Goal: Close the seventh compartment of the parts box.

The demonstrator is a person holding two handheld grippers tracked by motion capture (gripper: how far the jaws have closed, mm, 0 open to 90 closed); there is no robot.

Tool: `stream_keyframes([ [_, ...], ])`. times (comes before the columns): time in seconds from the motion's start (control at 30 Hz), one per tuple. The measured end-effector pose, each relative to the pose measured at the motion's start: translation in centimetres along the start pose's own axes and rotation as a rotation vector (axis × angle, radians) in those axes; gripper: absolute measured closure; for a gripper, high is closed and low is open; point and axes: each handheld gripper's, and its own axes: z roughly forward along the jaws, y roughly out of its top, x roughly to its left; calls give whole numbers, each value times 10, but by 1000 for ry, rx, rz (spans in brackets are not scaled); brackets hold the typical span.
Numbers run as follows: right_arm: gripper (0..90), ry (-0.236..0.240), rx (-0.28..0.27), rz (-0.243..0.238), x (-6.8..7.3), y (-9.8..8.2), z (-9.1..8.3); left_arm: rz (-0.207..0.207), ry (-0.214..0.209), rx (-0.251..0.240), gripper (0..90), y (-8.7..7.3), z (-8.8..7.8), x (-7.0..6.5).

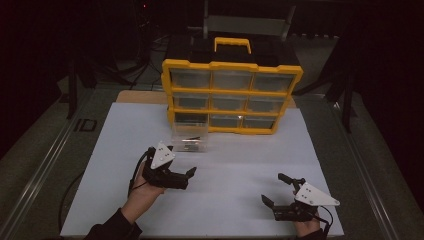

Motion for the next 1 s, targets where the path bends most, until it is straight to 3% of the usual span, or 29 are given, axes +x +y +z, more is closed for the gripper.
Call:
stream_keyframes([
  [0.13,92,-1,-1,1,0,0,0,23,1,-11,0,-2,9,-9],
  [0.5,92,-1,0,1,0,0,0,3,1,-19,42,-14,27,-17],
  [0.7,92,-1,2,-3,0,0,0,10,10,-1,136,-21,36,-21],
  [0.8,92,-2,1,-4,0,1,0,10,22,7,140,-25,41,-22],
  [1.0,92,-1,0,-4,0,1,0,23,46,56,205,-31,49,-25],
])
